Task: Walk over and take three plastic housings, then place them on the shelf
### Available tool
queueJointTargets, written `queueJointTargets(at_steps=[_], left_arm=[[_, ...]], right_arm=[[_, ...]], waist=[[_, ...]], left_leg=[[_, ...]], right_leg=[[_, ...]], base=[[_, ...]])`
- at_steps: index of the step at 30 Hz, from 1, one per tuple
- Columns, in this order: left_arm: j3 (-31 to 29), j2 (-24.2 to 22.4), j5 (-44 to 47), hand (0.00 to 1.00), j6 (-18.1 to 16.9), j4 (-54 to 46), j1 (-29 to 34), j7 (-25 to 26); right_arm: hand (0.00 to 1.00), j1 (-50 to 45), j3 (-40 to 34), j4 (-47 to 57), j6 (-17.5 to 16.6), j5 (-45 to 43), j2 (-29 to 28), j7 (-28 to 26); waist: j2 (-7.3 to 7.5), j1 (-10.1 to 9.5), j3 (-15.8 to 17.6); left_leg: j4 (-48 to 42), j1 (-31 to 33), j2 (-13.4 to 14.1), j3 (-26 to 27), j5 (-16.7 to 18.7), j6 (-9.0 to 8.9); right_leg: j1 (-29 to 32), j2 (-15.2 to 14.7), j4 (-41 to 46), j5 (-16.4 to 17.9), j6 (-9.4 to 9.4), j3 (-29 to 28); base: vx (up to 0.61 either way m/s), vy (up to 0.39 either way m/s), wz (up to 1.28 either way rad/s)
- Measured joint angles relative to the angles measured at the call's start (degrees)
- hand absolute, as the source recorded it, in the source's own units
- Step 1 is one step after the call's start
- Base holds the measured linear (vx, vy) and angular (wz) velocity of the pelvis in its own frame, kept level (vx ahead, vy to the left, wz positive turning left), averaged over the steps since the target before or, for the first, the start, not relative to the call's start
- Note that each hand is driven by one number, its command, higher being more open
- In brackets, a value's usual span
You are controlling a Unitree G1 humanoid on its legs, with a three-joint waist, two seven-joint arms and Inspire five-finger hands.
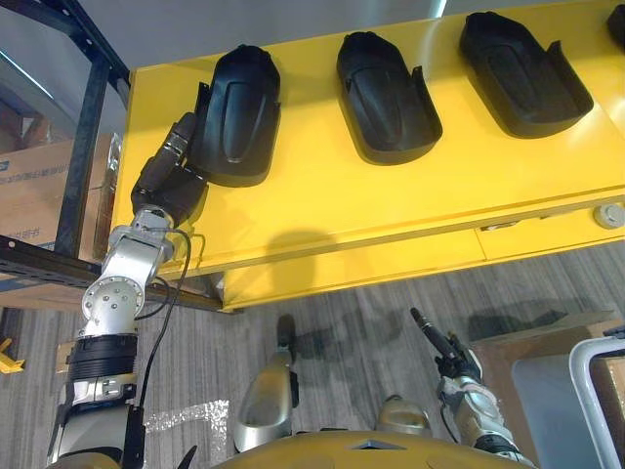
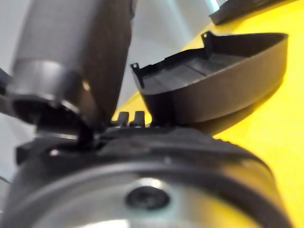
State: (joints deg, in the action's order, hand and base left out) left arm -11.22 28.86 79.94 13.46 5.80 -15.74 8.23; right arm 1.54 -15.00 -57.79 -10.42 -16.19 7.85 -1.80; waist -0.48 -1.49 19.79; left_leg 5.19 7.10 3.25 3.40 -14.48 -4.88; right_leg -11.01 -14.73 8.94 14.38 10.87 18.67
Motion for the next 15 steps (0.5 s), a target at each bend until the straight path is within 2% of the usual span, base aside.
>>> queueJointTargets(at_steps=[2, 4, 8, 11, 13, 15], left_arm=[[0.3, -0.2, -3.8, 1.00, -2.4, 0.5, -0.1, 0.2], [0.4, -0.6, -12.4, 1.00, -6.4, 1.1, -0.1, 1.9], [0.1, -1.0, -22.8, 1.00, -9.4, 1.5, 0.9, 2.5], [-0.4, -2.2, -29.9, 1.00, -11.2, -2.0, 4.7, 3.5], [-0.4, -4.9, -39.3, 1.00, -13.9, -5.1, 8.9, 7.0], [-0.5, -6.7, -45.6, 1.00, -15.1, -6.9, 12.3, 9.1]], right_arm=[[1.00, -0.1, 0.0, 0.0, 0.0, 0.0, -0.2, 0.0], [1.00, -0.3, 0.0, 0.0, 0.0, -0.1, -0.9, 0.0], [1.00, -1.0, 0.0, 0.0, 0.0, -1.1, -1.8, 0.1], [1.00, -1.4, 0.0, 0.1, -0.1, -1.2, -2.1, 0.6], [1.00, -2.0, -0.1, 0.1, -0.2, -2.5, -3.1, 1.7], [1.00, -2.8, -0.1, 0.2, -0.2, -3.5, -4.1, 2.9]], waist=[[0.33, 0.09, -0.2], [1.02, 0.23, -0.5], [1.94, 0.08, -0.9], [2.43, 0.02, -1.2], [3.02, -0.07, -1.5], [3.53, -0.19, -2.1]], left_leg=[[0.0, -0.2, 0.0, 0.0, 0.2, -0.01], [0.0, -0.5, 0.1, 0.2, 0.6, 0.05], [0.0, -0.6, -0.1, 0.1, 0.8, -0.05], [0.0, -0.7, -0.4, 0.0, 1.1, -0.08], [0.0, -1.4, -0.6, -0.4, 1.3, -0.21], [0.0, -2.1, -0.6, -0.8, 1.7, -0.41]], right_leg=[[-0.1, 0.0, 0.0, 0.0, -0.06, -0.1], [-0.3, 0.0, -0.1, 0.1, -0.32, -0.2], [-0.8, 0.0, -1.0, 0.0, -0.63, 0.0], [-1.6, 0.0, -2.1, -0.4, -1.28, 0.2], [-2.5, 0.0, -2.2, -0.5, -1.34, 0.5], [-3.5, 0.2, -2.1, -0.5, -1.48, 0.6]], base=[[-0.01, -0.006, -0.03], [-0.02, -0.015, -0.06], [0.00, 0.000, 0.00], [0.03, -0.031, 0.03], [0.04, -0.051, 0.10], [0.03, -0.067, 0.10]])
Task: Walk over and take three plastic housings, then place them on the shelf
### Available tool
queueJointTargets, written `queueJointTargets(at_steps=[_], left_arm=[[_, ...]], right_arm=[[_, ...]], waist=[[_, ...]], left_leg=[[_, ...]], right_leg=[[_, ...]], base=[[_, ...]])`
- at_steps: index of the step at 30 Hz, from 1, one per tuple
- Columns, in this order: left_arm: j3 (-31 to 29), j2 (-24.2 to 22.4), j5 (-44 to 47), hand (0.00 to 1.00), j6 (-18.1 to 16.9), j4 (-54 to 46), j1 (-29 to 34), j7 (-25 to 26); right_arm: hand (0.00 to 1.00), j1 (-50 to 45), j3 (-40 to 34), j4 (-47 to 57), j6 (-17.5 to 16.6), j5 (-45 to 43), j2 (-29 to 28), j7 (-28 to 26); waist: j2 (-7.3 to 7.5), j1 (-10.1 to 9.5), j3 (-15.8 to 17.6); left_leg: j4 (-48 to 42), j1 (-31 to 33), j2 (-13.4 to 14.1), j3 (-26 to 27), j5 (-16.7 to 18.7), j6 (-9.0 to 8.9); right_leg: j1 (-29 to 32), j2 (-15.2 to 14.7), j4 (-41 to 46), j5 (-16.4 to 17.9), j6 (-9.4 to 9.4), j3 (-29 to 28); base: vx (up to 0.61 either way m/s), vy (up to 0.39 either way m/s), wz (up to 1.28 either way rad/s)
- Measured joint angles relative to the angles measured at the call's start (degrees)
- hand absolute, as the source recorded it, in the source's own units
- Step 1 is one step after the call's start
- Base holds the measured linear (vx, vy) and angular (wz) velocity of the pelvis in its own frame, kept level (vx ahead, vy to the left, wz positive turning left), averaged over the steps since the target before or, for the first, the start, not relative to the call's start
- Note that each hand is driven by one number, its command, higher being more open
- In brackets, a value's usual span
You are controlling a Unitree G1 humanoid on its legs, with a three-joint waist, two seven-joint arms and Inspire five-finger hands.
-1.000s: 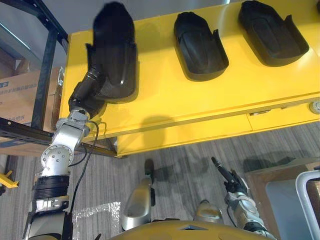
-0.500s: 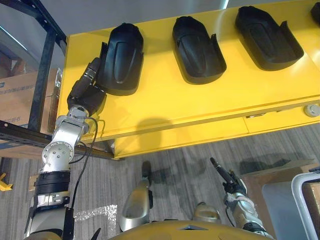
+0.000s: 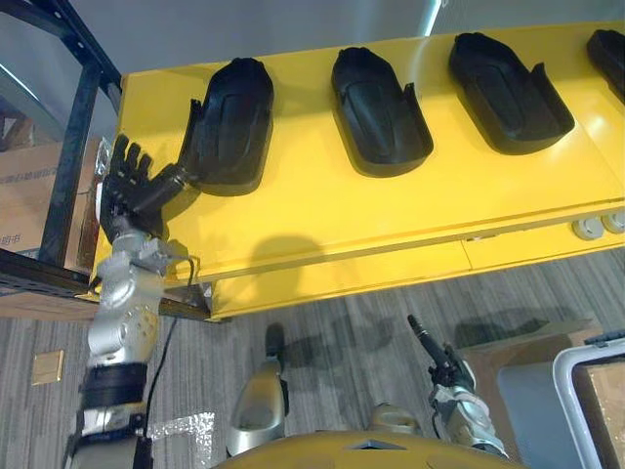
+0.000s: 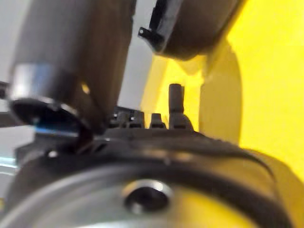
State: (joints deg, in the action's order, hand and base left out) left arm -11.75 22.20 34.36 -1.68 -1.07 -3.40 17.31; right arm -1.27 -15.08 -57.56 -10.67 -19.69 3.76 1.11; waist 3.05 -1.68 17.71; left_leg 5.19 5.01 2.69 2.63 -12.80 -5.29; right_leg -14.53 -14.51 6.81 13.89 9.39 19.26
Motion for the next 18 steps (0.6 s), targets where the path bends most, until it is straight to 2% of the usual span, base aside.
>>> queueJointTargets(at_steps=[1, 6, 8, 10, 12, 14, 18], left_arm=[[-0.1, -1.1, -2.6, 1.00, -0.9, -1.2, 2.2, 0.9], [-1.1, -5.1, -9.3, 1.00, -5.4, -3.0, 8.5, 2.6], [-1.0, -6.0, -12.8, 1.00, -6.8, -3.0, 9.4, 2.9], [-0.3, -6.9, -17.2, 1.00, -9.0, -4.0, 11.4, 4.2], [0.9, -8.3, -17.7, 1.00, -10.8, -6.2, 13.6, 4.5], [1.3, -10.8, -19.4, 1.00, -12.1, -8.1, 15.9, 4.5], [1.5, -13.2, -19.4, 1.00, -15.0, -13.1, 20.2, 4.2]], right_arm=[[1.00, -0.3, 0.0, 0.0, 0.0, -0.4, -0.2, 0.8], [1.00, -1.7, -0.2, 0.3, -1.1, -2.6, -0.3, 4.3], [1.00, -2.7, -0.3, 1.2, -1.8, -2.6, -0.3, 5.0], [1.00, -3.6, -1.3, 3.2, -3.7, -2.5, -1.2, 7.7], [1.00, -4.9, -2.0, 6.0, -5.7, -2.5, -1.9, 11.4], [1.00, -6.5, -2.8, 10.9, -6.9, -2.5, -2.1, 14.8], [1.00, -9.0, -7.7, 19.5, -11.8, -1.4, -2.0, 19.6]], waist=[[0.00, -0.07, -0.1], [-0.25, -1.29, -1.4], [-0.03, -1.22, -1.6], [0.35, -1.07, -2.0], [0.29, -1.15, -2.4], [-0.46, -0.83, -2.9], [-1.54, -0.25, -3.5]], left_leg=[[0.0, -0.5, 0.3, -0.3, 0.2, -0.14], [0.0, -1.6, 2.1, 0.0, 0.9, -0.98], [0.0, -2.0, 2.3, 0.0, 1.0, -1.11], [0.0, -2.2, 2.8, 0.5, 1.1, -1.23], [0.0, -2.2, 3.4, 1.0, 1.1, -1.24], [-0.1, -1.5, 4.0, 1.2, 0.6, -1.07], [-0.3, -1.1, 4.5, 2.2, -0.3, -0.66]], right_leg=[[-0.6, 0.4, 0.0, -0.1, -1.02, 0.0], [-1.2, 2.1, 0.0, -1.3, -3.16, -0.7], [-1.7, 2.2, 0.0, -1.3, -3.18, -0.7], [-1.5, 2.5, 0.0, -1.5, -2.83, -0.9], [-1.0, 2.9, 0.0, -2.0, -2.44, -1.8], [0.1, 3.5, 0.2, -2.8, -2.97, -2.0], [1.1, 3.7, 0.2, -3.5, -2.52, -2.4]], base=[[0.01, -0.070, 0.10], [-0.01, -0.061, -0.06], [-0.02, -0.048, -0.03], [-0.04, -0.066, -0.13], [-0.05, -0.041, -0.15], [-0.05, -0.022, -0.11], [-0.09, 0.003, -0.10]])
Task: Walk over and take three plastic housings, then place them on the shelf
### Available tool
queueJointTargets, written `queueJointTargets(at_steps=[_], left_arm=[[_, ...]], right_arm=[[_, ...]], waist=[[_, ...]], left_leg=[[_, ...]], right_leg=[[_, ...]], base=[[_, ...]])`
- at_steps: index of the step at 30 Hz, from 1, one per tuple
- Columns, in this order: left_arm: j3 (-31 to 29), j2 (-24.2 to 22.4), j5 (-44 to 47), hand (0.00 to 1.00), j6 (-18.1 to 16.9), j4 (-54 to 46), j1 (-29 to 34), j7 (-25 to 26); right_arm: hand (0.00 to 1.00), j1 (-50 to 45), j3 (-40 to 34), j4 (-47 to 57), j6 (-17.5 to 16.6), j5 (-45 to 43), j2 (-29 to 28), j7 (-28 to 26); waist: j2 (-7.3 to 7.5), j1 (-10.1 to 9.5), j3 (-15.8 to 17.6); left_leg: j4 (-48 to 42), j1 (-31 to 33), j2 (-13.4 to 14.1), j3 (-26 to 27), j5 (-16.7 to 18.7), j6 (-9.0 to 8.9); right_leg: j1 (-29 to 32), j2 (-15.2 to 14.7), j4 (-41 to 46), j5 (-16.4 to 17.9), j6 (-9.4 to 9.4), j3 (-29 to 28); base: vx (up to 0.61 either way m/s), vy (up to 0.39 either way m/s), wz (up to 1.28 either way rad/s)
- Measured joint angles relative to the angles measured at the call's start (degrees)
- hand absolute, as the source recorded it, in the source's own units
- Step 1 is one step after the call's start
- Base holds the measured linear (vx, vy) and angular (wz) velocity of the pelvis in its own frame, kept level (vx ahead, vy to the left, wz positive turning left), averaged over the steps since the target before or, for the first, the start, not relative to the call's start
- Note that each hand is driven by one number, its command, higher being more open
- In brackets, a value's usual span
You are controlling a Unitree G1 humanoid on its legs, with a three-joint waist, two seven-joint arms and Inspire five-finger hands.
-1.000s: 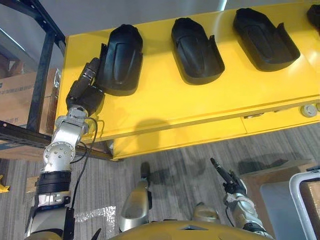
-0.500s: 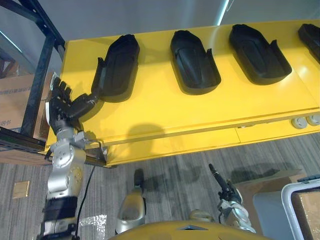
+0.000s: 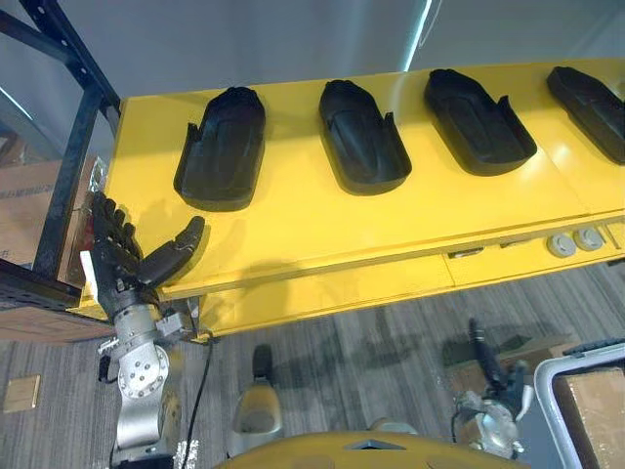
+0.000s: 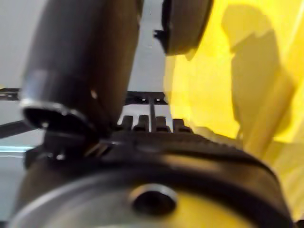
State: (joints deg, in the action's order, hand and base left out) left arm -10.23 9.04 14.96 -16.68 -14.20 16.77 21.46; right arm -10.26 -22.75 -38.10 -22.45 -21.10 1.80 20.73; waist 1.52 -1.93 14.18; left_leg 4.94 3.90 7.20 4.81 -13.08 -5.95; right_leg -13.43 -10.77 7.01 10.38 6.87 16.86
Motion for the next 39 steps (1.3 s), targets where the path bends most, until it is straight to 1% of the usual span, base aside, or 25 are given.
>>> queueJointTargets(at_steps=[2, 3, 5, 6, 7, 8, 9, 10, 11, 13, 17, 20, 21, 22, 23, 24, 25, 26, 28, 29, 31, 32, 35, 37, 39], left_arm=[[-0.8, -0.3, 0.2, 1.00, -2.1, -2.3, 1.0, -1.0], [-1.9, -0.4, 0.2, 1.00, -3.2, -3.4, 1.3, -2.2], [-3.6, -0.4, 0.2, 1.00, -4.8, -4.4, 1.2, -2.9], [-4.4, -0.5, 0.2, 1.00, -5.0, -4.3, 1.1, -3.0], [-4.8, -0.5, 0.2, 1.00, -5.1, -4.1, 1.0, -2.9], [-5.4, -0.8, 0.1, 1.00, -5.1, -3.8, 1.1, -2.7], [-5.7, -1.3, -0.1, 1.00, -5.1, -4.0, 1.8, -2.3], [-6.2, -1.5, -0.2, 1.00, -5.2, -3.9, 1.6, -2.3], [-7.7, -1.7, -0.2, 1.00, -5.4, -3.9, 1.3, -1.8], [-8.9, -1.6, -0.2, 1.00, -5.3, -3.8, 0.9, -1.8], [-9.4, -1.1, 0.1, 1.00, -5.1, -2.5, 0.5, -1.9], [-7.8, 1.0, 1.0, 1.00, -3.2, -1.4, -1.7, -2.8], [-6.7, 2.2, 1.1, 1.00, -2.9, -1.4, -3.5, -2.8], [-5.5, 3.5, 1.2, 1.00, -2.8, -1.0, -5.7, -2.8], [-5.1, 4.3, 1.3, 1.00, -2.8, -0.8, -6.6, -3.0], [-4.5, 5.9, 2.8, 1.00, -2.7, -0.2, -8.3, -3.4], [-4.4, 6.6, 3.7, 1.00, -2.7, 0.4, -9.2, -3.6], [-4.4, 8.4, 5.8, 1.00, -2.0, 1.7, -11.3, -4.7], [-4.4, 10.4, 7.6, 1.00, -1.9, 2.8, -13.6, -5.9], [-4.4, 12.6, 10.5, 1.00, -1.3, 4.2, -16.7, -8.2], [-4.3, 13.4, 12.0, 1.00, -0.2, 5.3, -18.4, -9.5], [-4.3, 14.0, 12.4, 1.00, 0.8, 6.1, -19.3, -9.9], [-4.3, 15.8, 12.5, 1.00, 1.1, 8.3, -21.4, -10.1], [-4.3, 17.3, 12.5, 1.00, 1.7, 9.8, -22.8, -10.1], [-4.3, 18.4, 12.5, 1.00, 2.0, 10.4, -23.4, -10.5]], right_arm=[[1.00, -0.6, -1.2, 3.5, -2.1, 0.6, 0.1, 0.7], [1.00, -0.8, -1.8, 5.6, -3.2, 0.7, 0.3, 0.8], [1.00, -0.7, -2.6, 7.7, -3.6, 1.7, 0.6, 0.1], [1.00, -0.3, -2.6, 7.8, -3.6, 1.8, 0.8, -0.4], [1.00, -0.1, -2.6, 7.8, -3.6, 1.8, 0.7, -0.8], [1.00, 0.0, -2.8, 7.6, -3.3, 2.1, 0.6, -1.7], [1.00, -0.8, -2.8, 8.1, -3.1, 2.7, 1.0, -2.0], [1.00, -1.2, -2.8, 7.9, -2.8, 2.7, 0.8, -2.2], [1.00, -1.7, -2.3, 7.4, -1.2, 2.8, 0.7, -3.0], [1.00, -1.6, -1.9, 6.7, 0.1, 2.8, 0.7, -3.9], [1.00, -1.1, 0.4, 2.2, 2.5, 2.9, 1.9, -5.9], [1.00, 0.6, 3.0, -2.5, 5.0, 3.7, 4.4, -8.1], [1.00, 2.1, 3.3, -4.6, 5.6, 4.2, 5.4, -8.9], [1.00, 3.6, 3.3, -6.8, 5.9, 4.2, 6.2, -9.5], [1.00, 4.4, 3.3, -7.9, 6.3, 4.1, 6.5, -9.9], [1.00, 5.5, 3.3, -9.7, 7.0, 4.0, 6.7, -10.7], [1.00, 5.9, 3.3, -10.6, 7.2, 4.0, 7.0, -11.3], [1.00, 6.1, 3.3, -11.4, 7.8, 3.9, 7.0, -12.2], [1.00, 6.6, 3.3, -12.0, 8.4, 3.9, 7.0, -13.1], [1.00, 7.4, 3.2, -13.0, 9.3, 3.9, 7.0, -14.2], [1.00, 7.4, 3.2, -13.6, 9.5, 3.9, 7.1, -15.0], [1.00, 7.4, 3.2, -14.1, 9.6, 3.9, 7.1, -15.7], [1.00, 7.7, 3.2, -15.2, 9.7, 3.9, 7.5, -17.0], [1.00, 7.8, 3.2, -15.6, 9.8, 3.9, 8.0, -17.9], [1.00, 8.0, 3.2, -15.7, 10.5, 3.9, 8.3, -18.4]], waist=[[-0.80, 0.06, -0.5], [-1.59, 0.31, -0.9], [-2.61, 0.20, -1.3], [-2.67, 0.18, -1.5], [-2.16, 0.36, -1.6], [-1.07, 0.27, -1.5], [-3.19, -0.05, -2.9], [-3.15, 0.51, -3.4], [-3.80, 0.54, -4.8], [-4.10, 0.60, -4.7], [-3.89, 0.17, -4.8], [-4.91, -0.29, -4.1], [-5.54, -0.56, -2.9], [-5.95, -0.92, -1.5], [-5.87, -0.97, -0.9], [-5.17, -1.06, 0.1], [-5.62, -1.03, 0.5], [-4.99, -0.72, 1.4], [-4.14, -0.81, 2.5], [-3.08, -0.94, 4.2], [-2.64, -0.85, 4.7], [-2.65, -0.82, 4.9], [-3.15, -0.80, 5.5], [-3.75, -0.87, 6.4], [-3.72, -1.01, 6.8]], left_leg=[[0.2, 0.6, 0.4, 0.3, -0.2, -0.03], [0.2, 1.3, 0.8, 0.3, 0.5, -0.32], [0.2, 1.7, 1.1, 0.5, 1.5, -1.55], [0.2, 1.8, 1.1, 0.9, 3.4, -2.53], [0.0, 1.9, 0.8, 1.9, 4.6, -2.44], [-6.1, 3.6, -0.4, 2.7, 5.3, 1.36], [-8.9, 3.3, -0.5, 3.3, 6.1, 1.24], [-7.4, 3.0, -0.7, 3.1, 5.1, 0.80], [-1.9, 2.1, -0.5, 2.9, 1.9, 0.72], [0.0, 1.8, -0.2, 2.7, 0.2, 0.90], [0.2, 1.7, -0.1, 2.8, 0.5, 0.49], [0.2, 3.7, 0.3, 2.6, 0.6, 0.45], [0.2, 4.8, 0.4, 2.4, 0.6, 0.37], [0.2, 6.0, 0.3, 2.0, 1.2, -0.35], [0.2, 6.4, 0.2, 2.0, 1.8, -1.15], [0.0, 7.1, -0.2, 2.3, 1.5, -1.10], [0.0, 7.2, -0.2, 2.0, 0.3, 0.10], [0.1, 7.3, -0.8, 1.9, -0.8, 1.00], [0.0, 7.8, -1.1, 2.1, -1.2, 1.55], [-0.1, 7.9, -1.3, 2.4, -1.4, 1.70], [-0.1, 8.0, -1.6, 2.4, -1.4, 1.70], [0.0, 8.0, -1.6, 2.5, -1.4, 1.70], [0.0, 8.5, -1.5, 2.3, -1.4, 1.72], [0.0, 8.6, -1.3, 2.2, -1.5, 1.77], [0.1, 8.8, -1.1, 2.3, -1.5, 1.77]], right_leg=[[0.7, 0.3, -0.1, 0.0, 0.03, 0.0], [1.3, 0.6, -0.3, 0.0, 0.04, 0.2], [1.5, 1.0, -1.5, 0.1, -0.03, 1.5], [1.3, 0.9, -2.5, 0.2, -0.22, 2.4], [1.4, -0.1, -3.7, 0.1, -0.34, 2.5], [1.4, -1.3, -4.5, -0.6, -0.06, 2.8], [1.7, -0.3, -4.2, -0.7, 0.16, 2.4], [1.8, -0.3, -4.2, -0.8, 0.22, 2.6], [3.4, 0.3, -4.1, -1.4, 0.40, 2.7], [3.6, 0.8, -4.0, -2.0, 0.76, 3.1], [3.9, 0.9, -3.9, -2.1, 0.77, 2.6], [6.6, 1.1, -2.4, -1.6, 0.06, 2.3], [8.1, 1.1, -1.6, -1.6, 0.02, 2.2], [9.6, 1.0, -0.8, -1.6, 0.00, 2.1], [10.1, 0.8, -0.7, -1.7, 0.02, 2.0], [11.3, -0.1, -0.7, -1.9, 0.03, 1.7], [11.7, 0.4, 0.0, -1.8, 0.31, 1.3], [12.3, -0.2, 1.1, -1.8, 0.81, 0.9], [12.8, -0.5, 1.6, -1.7, 0.83, 0.3], [13.4, -0.8, 2.0, -1.6, 0.84, -0.2], [13.5, -1.1, 2.1, -1.4, 0.86, -0.6], [13.7, -1.1, 2.2, -1.2, 0.68, -1.3], [14.7, -1.1, 3.8, -0.2, 0.98, -1.5], [15.5, -1.0, 5.2, 0.4, 0.68, -1.7], [16.0, -1.0, 5.7, 0.6, 0.61, -1.9]], base=[[-0.14, 0.012, -0.12], [-0.16, 0.014, -0.09], [-0.18, 0.004, -0.17], [-0.12, -0.015, -0.11], [-0.13, 0.026, -0.04], [-0.08, 0.022, -0.06], [-0.06, 0.026, 0.06], [-0.06, -0.016, 0.12], [-0.06, -0.006, 0.20], [-0.06, -0.017, 0.10], [-0.05, -0.019, -0.04], [-0.08, 0.005, 0.01], [-0.10, 0.029, 0.06], [-0.08, 0.035, 0.06], [-0.05, 0.053, 0.01], [0.00, 0.047, -0.11], [0.04, 0.030, -0.11], [0.06, 0.008, -0.10], [0.07, 0.001, -0.04], [0.07, -0.003, -0.04], [0.02, -0.002, -0.01], [0.00, 0.000, 0.00], [-0.01, -0.009, 0.01], [-0.04, -0.032, 0.01], [-0.03, -0.022, -0.05]])
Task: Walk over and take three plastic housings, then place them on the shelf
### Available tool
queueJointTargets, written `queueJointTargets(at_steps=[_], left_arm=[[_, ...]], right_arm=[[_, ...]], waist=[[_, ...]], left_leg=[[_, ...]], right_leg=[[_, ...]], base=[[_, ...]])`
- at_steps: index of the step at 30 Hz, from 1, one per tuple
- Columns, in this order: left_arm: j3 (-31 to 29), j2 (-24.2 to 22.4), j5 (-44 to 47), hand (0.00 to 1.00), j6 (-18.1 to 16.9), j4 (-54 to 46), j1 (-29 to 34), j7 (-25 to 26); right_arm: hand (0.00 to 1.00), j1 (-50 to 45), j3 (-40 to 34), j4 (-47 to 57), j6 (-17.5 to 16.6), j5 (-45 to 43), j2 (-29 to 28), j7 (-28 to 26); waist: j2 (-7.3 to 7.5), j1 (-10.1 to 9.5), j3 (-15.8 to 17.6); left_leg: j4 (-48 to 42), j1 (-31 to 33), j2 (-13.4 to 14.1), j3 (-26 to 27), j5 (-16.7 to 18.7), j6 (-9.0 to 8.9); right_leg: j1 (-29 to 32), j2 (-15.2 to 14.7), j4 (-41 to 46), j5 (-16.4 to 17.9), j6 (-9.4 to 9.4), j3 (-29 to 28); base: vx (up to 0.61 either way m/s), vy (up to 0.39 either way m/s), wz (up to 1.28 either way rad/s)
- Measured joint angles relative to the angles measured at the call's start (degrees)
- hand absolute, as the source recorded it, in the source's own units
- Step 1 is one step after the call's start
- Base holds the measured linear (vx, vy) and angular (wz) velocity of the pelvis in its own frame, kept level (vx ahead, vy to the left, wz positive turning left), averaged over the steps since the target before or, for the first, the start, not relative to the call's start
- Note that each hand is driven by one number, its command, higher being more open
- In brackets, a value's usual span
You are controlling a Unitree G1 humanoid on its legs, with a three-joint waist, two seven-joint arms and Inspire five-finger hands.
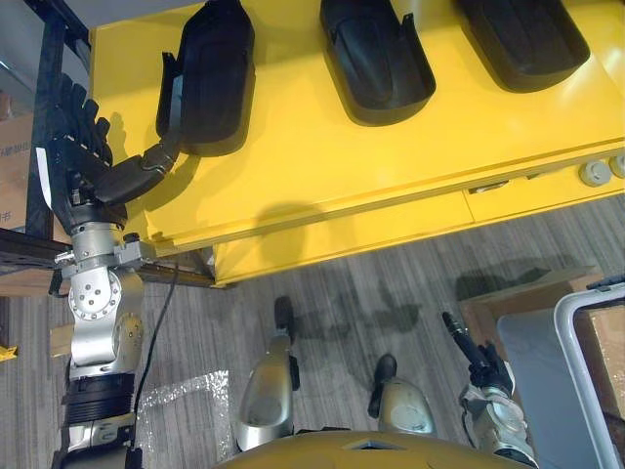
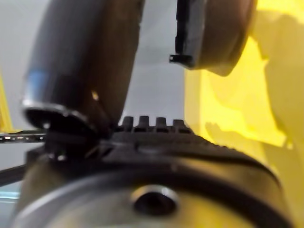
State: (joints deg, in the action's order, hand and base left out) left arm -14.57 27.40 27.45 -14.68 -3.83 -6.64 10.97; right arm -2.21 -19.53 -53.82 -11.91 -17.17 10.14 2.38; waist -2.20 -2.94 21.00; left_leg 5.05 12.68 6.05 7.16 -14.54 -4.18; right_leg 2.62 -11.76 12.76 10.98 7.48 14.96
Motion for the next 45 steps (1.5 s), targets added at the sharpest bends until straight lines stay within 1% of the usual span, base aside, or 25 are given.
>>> queueJointTargets(at_steps=[2, 5, 7, 10, 11, 14, 17, 22, 26, 28, 32, 41, 45], left_arm=[[0.0, 1.0, 0.2, 1.00, 0.4, 0.0, -0.2, -1.0], [0.0, 1.8, 2.2, 1.00, 1.6, 0.5, -0.4, -4.2], [0.0, 1.8, 3.9, 1.00, 3.4, 1.3, -0.6, -6.8], [0.0, 1.8, 4.0, 1.00, 5.3, 1.4, -0.6, -8.4], [0.0, 1.8, 4.6, 1.00, 6.2, 1.4, -0.5, -9.8], [0.1, 1.8, 6.6, 1.00, 6.5, 1.4, 0.0, -11.9], [0.1, 1.8, 6.7, 1.00, 7.2, 1.4, 0.0, -12.9], [0.1, 1.8, 8.7, 1.00, 7.4, 1.0, 0.5, -14.8], [0.1, 1.8, 9.0, 1.00, 7.7, 0.8, 0.7, -16.8], [0.2, 1.8, 10.8, 1.00, 8.8, -1.1, 1.6, -17.7], [1.6, 1.8, 10.8, 1.00, 10.0, -3.6, 2.7, -20.4], [3.1, 1.8, 10.8, 1.00, 10.3, -3.6, 2.3, -21.1], [3.3, 1.8, 10.8, 1.00, 11.1, -4.1, 2.0, -20.9]], right_arm=[[1.00, 0.5, 0.0, -0.5, 0.3, 0.0, 0.2, -0.5], [1.00, 1.0, 0.0, -0.5, 0.3, 0.0, 0.2, -0.7], [1.00, 1.1, 0.0, -0.5, 0.3, 0.0, 0.3, -0.8], [1.00, 1.3, 0.0, -0.5, 0.4, 0.0, 0.3, -0.8], [1.00, 1.3, 0.0, -0.5, 0.4, 0.0, 0.3, -0.8], [1.00, 1.3, 0.0, -0.5, 0.5, 0.1, 0.3, -0.8], [1.00, 1.3, -0.1, -0.5, 1.0, 0.1, 0.3, -0.8], [1.00, 1.4, -0.2, -0.5, 1.6, 0.1, 0.3, -0.8], [1.00, 2.0, -0.6, -1.2, 1.6, 0.1, 0.3, -0.9], [1.00, 3.1, -1.2, -2.0, 1.8, 0.1, 0.2, -0.9], [1.00, 3.3, -1.3, -2.1, 2.2, 0.1, 0.2, -1.1], [1.00, 3.8, -1.2, -2.3, 2.8, 0.1, 0.2, -1.4], [1.00, 3.9, -1.2, -2.4, 3.0, 0.1, 0.2, -1.8]], waist=[[0.32, -0.07, 0.3], [0.80, -0.06, 0.5], [0.82, -0.22, 0.6], [0.83, -0.37, 0.6], [0.82, -0.52, 0.6], [0.82, -0.53, 0.6], [0.82, -0.58, 0.6], [0.82, -1.32, 0.6], [0.84, -1.55, 0.6], [0.88, -1.53, 0.7], [0.89, -1.61, 0.7], [0.88, -1.57, 0.7], [0.89, -1.60, 0.7]], left_leg=[[-0.1, 0.1, 0.1, 0.3, 0.0, 0.01], [-0.1, 0.1, 0.2, 0.3, -0.1, 0.02], [-0.1, 0.1, 0.2, 0.2, -0.1, 0.01], [-0.1, 0.1, 0.3, 0.2, -0.2, -0.02], [-0.1, 0.1, 0.4, 0.1, -0.2, -0.02], [-0.1, 0.1, 0.4, -0.1, -0.3, -0.04], [-0.1, 0.0, 0.5, -0.7, -0.4, -0.08], [-0.1, 0.1, 0.5, -1.0, -0.4, -0.10], [-0.1, 0.1, 0.4, -1.1, -0.4, -0.08], [-0.1, 0.1, 0.4, -1.1, -0.4, -0.06], [-0.1, 0.1, 0.4, -1.3, -0.5, 0.07], [0.0, 0.1, 0.4, -1.4, -0.5, 0.10], [0.0, 0.0, 0.4, -1.4, -0.5, 0.16]], right_leg=[[0.4, 0.1, 0.2, 0.1, -0.08, -0.4], [0.4, 0.1, 0.2, 0.1, -0.08, -0.5], [0.4, 0.2, 0.3, 0.1, -0.12, -0.5], [0.4, 0.3, 0.3, 0.1, -0.19, -0.4], [0.4, 0.4, 0.4, 0.2, -0.23, -0.4], [0.4, 0.4, 1.0, 0.5, -0.39, -0.3], [0.3, 0.4, 1.6, 0.9, -0.34, 0.2], [0.4, 0.4, 2.1, 1.3, -0.48, 0.5], [0.3, 0.4, 2.1, 1.3, -0.44, 0.6], [0.2, 0.4, 2.1, 1.3, -0.42, 0.7], [-0.1, 0.3, 2.2, 1.5, -0.33, 1.2], [-0.2, 0.3, 2.2, 1.5, -0.32, 1.4], [-0.3, 0.3, 2.2, 1.5, -0.31, 1.5]], base=[[-0.01, -0.020, -0.07], [0.00, 0.000, 0.00], [0.00, 0.000, 0.00], [0.00, 0.000, 0.00], [0.00, 0.000, 0.00], [-0.01, -0.011, 0.03], [-0.02, -0.018, 0.09], [-0.01, -0.008, 0.02], [0.00, 0.000, 0.00], [0.00, 0.000, 0.00], [0.00, -0.017, 0.04], [0.00, -0.002, 0.00], [0.00, 0.000, 0.00]])
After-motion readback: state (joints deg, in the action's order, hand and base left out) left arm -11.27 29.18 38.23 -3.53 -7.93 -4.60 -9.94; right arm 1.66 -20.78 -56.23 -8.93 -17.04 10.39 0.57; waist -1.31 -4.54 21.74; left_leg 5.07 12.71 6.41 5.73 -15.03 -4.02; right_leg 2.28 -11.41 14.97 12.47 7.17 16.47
